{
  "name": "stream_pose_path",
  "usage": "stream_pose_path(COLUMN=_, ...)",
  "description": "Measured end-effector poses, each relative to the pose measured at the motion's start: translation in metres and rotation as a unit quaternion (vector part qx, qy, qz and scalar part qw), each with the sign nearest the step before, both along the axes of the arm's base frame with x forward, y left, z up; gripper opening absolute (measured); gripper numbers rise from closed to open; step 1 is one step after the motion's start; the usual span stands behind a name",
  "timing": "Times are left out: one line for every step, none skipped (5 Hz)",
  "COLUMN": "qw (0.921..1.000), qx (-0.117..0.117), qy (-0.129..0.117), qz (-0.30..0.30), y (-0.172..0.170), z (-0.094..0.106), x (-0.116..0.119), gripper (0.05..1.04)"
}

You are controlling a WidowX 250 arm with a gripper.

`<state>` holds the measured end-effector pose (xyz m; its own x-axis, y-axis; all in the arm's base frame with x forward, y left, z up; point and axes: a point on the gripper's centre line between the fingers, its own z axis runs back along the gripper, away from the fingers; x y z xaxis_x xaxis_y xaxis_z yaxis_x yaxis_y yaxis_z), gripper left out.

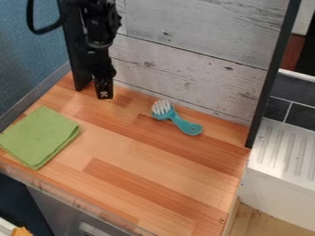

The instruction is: Move the yellow corn to the right lower side of the table

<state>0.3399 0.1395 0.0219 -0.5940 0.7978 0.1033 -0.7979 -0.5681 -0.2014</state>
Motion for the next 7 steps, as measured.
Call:
stream_pose_path(qw=0.9996, qx=0.022, qy=-0.011, qz=-0.013, y=-0.026, z=0.027, x=-0.012, gripper=0.557)
stream_pose_path(qw=0.9992, qx=0.014, qy=-0.024, qz=-0.029, y=-0.055, z=0.041, x=-0.028, gripper=0.557)
stream_pose_path(qw=0.9973, qx=0.000, qy=-0.026, qz=-0.069, y=-0.095, z=0.046, x=-0.050, gripper=0.557)
stream_pose_path(qw=0.9954, qx=-0.014, qy=-0.027, qz=-0.091, y=-0.116, z=0.038, x=-0.071, gripper=0.557)
stream_pose_path(qw=0.9927, qx=-0.008, qy=-0.012, qz=-0.120, y=-0.133, z=0.023, x=-0.089, gripper=0.557)
stream_pose_path(qw=0.9891, qx=-0.008, qy=0.011, qz=-0.147, y=-0.145, z=0.001, x=-0.105, gripper=0.557)
stream_pose_path(qw=0.9879, qx=0.000, qy=0.029, qz=-0.152, y=-0.144, z=-0.023, x=-0.115, gripper=0.557)
